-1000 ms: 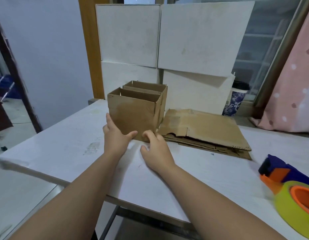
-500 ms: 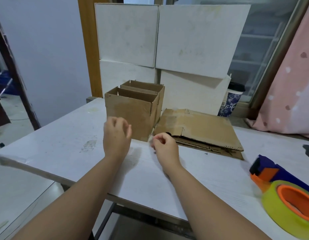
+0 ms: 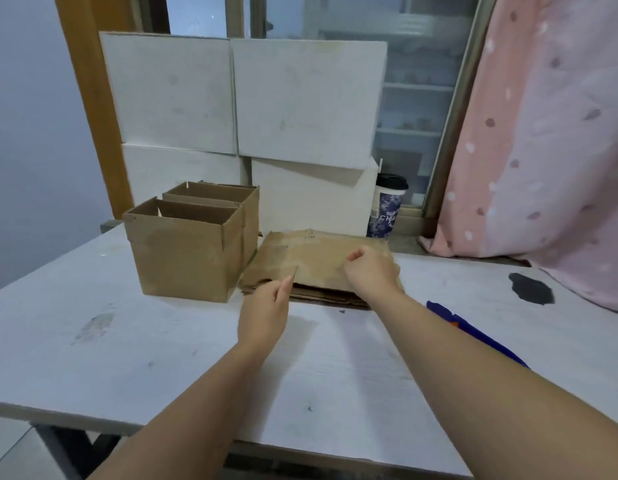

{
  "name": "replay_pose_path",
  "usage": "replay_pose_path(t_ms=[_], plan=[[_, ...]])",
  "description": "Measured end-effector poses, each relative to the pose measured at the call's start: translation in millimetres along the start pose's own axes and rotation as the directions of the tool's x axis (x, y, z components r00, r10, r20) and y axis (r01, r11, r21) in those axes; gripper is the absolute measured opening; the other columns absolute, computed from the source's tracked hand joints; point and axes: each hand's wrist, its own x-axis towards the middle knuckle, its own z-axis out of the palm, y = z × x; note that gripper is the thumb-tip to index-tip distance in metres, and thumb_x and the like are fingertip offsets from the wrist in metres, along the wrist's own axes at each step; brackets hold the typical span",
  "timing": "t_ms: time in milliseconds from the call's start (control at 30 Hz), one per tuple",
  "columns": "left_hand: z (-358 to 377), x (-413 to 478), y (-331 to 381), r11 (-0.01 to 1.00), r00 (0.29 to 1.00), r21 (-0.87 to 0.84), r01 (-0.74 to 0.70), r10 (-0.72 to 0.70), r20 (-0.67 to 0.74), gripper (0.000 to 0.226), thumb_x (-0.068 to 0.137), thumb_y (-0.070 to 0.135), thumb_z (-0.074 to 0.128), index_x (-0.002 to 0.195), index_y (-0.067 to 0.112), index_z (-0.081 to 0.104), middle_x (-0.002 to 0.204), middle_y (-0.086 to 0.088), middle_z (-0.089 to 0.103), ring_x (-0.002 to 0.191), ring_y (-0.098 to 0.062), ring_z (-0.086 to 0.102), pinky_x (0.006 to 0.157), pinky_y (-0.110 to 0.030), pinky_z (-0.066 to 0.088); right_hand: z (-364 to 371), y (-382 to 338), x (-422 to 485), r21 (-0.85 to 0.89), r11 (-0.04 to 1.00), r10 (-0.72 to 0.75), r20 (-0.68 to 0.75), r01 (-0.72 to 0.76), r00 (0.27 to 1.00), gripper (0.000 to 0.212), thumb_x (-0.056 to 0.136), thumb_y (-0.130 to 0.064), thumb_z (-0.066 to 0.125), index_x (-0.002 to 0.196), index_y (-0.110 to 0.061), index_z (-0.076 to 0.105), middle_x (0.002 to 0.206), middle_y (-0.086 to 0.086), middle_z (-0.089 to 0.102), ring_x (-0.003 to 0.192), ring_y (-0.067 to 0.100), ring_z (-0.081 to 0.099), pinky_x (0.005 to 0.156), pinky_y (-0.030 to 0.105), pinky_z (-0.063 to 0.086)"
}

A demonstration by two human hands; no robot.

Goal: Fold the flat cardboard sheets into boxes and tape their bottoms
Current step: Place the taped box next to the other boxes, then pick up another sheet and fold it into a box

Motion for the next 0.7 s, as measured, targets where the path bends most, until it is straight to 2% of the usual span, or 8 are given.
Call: replay_pose_path(t_ms=[100,200,333,433,500,567,633,700], plan=[[3,5,-9,0.998,0.999,-0.055,0.04,-0.042,-0.02,0.047,0.098,0.036,0.039,0.057,0.019,0.024,0.05,0.009,0.026,0.047,-0.008,0.028,0.047,-0.026,0.018,-13,16,16,-0.15,0.98,0.138,0.042,-0.13,0.99,0.032,0.086,-0.02,0.044,0.117,-0.02,0.054,0.125,0.014,0.049,0.116,0.033,0.039,0.089,0.036,0.034],[4,8,-17,0.993,0.996,-0.084,0.087,-0.086,0.015,0.04,0.1,0.03,0.035,0.063,0.015,0.034,0.06,0.001,0.037,0.056,-0.013,0.035,0.053,-0.03,0.026,-15,25,23,-0.08,0.961,0.273,0.137,-0.264,0.952,0.037,0.088,-0.02,0.046,0.125,-0.014,0.048,0.127,0.017,0.051,0.113,0.034,0.047,0.088,0.033,0.043],[7,9,-21,0.985,0.986,-0.104,0.14,-0.129,0.106,0.009,0.095,0.017,0.045,0.095,0.026,0.047,0.072,0.006,0.051,0.065,-0.011,0.049,0.056,-0.026,0.035,-10,34,32,0.0,0.952,0.303,0.169,-0.307,0.938,0.041,0.093,-0.012,0.046,0.133,-0.009,0.042,0.133,0.02,0.05,0.121,0.035,0.047,0.086,0.033,0.041],[7,11,-20,0.983,0.977,-0.093,0.159,-0.142,0.162,0.027,0.091,0.021,0.051,0.114,0.035,0.051,0.087,0.019,0.059,0.073,0.005,0.055,0.053,-0.013,0.036,-6,33,31,0.033,0.932,0.359,0.071,-0.362,0.931,0.054,0.093,-0.012,0.043,0.144,-0.024,0.029,0.135,0.015,0.044,0.123,0.033,0.039,0.079,0.033,0.034],[7,11,-19,0.979,0.968,-0.107,0.175,-0.152,0.198,0.038,0.091,0.021,0.051,0.126,0.036,0.051,0.104,0.025,0.059,0.082,0.012,0.055,0.055,-0.007,0.037,-6,32,33,0.128,0.928,0.353,0.002,-0.35,0.936,0.055,0.089,-0.009,0.049,0.141,-0.021,0.032,0.129,0.016,0.049,0.117,0.034,0.044,0.076,0.034,0.037],[6,11,-20,0.976,0.968,-0.13,0.177,-0.148,0.205,0.043,0.092,0.019,0.051,0.132,0.033,0.048,0.112,0.025,0.057,0.079,0.018,0.054,0.056,-0.003,0.039,-9,32,35,0.323,0.874,0.384,-0.004,-0.362,0.923,0.044,0.087,-0.007,0.056,0.129,-0.01,0.044,0.123,0.016,0.056,0.107,0.033,0.054,0.076,0.034,0.045],[7,10,-20,0.974,0.973,-0.149,0.169,-0.141,0.181,0.044,0.093,0.019,0.049,0.135,0.031,0.045,0.114,0.022,0.059,0.078,0.02,0.052,0.059,-0.006,0.038,-14,31,34,0.517,0.76,0.428,0.056,-0.393,0.902,0.022,0.087,-0.005,0.059,0.108,-0.007,0.052,0.117,0.015,0.061,0.097,0.029,0.059,0.08,0.035,0.052],[5,10,-18,0.968,0.984,-0.187,0.167,-0.15,0.102,0.043,0.095,0.021,0.048,0.136,0.028,0.04,0.103,0.016,0.063,0.079,0.014,0.052,0.062,-0.009,0.034,-22,27,32,0.658,0.637,0.451,0.104,-0.401,0.886,0.015,0.088,-0.002,0.055,0.099,-0.011,0.05,0.115,0.015,0.061,0.084,0.025,0.056,0.082,0.036,0.052]])
